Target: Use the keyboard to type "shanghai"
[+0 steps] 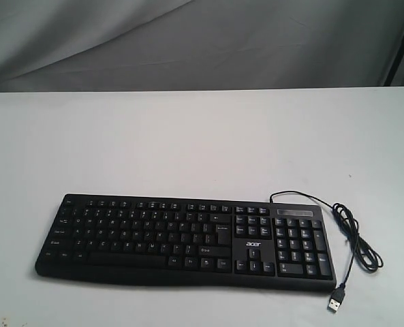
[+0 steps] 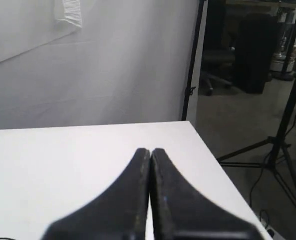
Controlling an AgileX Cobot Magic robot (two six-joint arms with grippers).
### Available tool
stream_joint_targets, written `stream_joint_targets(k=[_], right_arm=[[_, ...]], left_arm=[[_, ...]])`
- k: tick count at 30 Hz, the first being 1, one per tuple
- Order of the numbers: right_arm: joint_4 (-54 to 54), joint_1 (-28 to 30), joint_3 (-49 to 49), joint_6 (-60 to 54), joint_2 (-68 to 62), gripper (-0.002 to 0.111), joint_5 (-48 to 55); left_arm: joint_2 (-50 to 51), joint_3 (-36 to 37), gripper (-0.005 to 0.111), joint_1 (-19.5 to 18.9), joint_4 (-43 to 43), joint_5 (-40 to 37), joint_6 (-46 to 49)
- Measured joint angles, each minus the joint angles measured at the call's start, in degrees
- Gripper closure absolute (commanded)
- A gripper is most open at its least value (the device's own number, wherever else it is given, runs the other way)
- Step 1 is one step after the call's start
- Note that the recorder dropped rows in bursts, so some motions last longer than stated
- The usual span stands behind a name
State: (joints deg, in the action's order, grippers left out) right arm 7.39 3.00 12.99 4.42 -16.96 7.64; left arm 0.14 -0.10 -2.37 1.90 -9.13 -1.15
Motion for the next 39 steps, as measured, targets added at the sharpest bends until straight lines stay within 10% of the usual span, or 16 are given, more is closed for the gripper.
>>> stream_joint_targets(k=[39], right_arm=[[-4.76,0.00,-12.83,-5.68,16.66,0.108,11.50]], left_arm=[[0.00,0.00,0.107,0.00,0.00,0.00,0.00]])
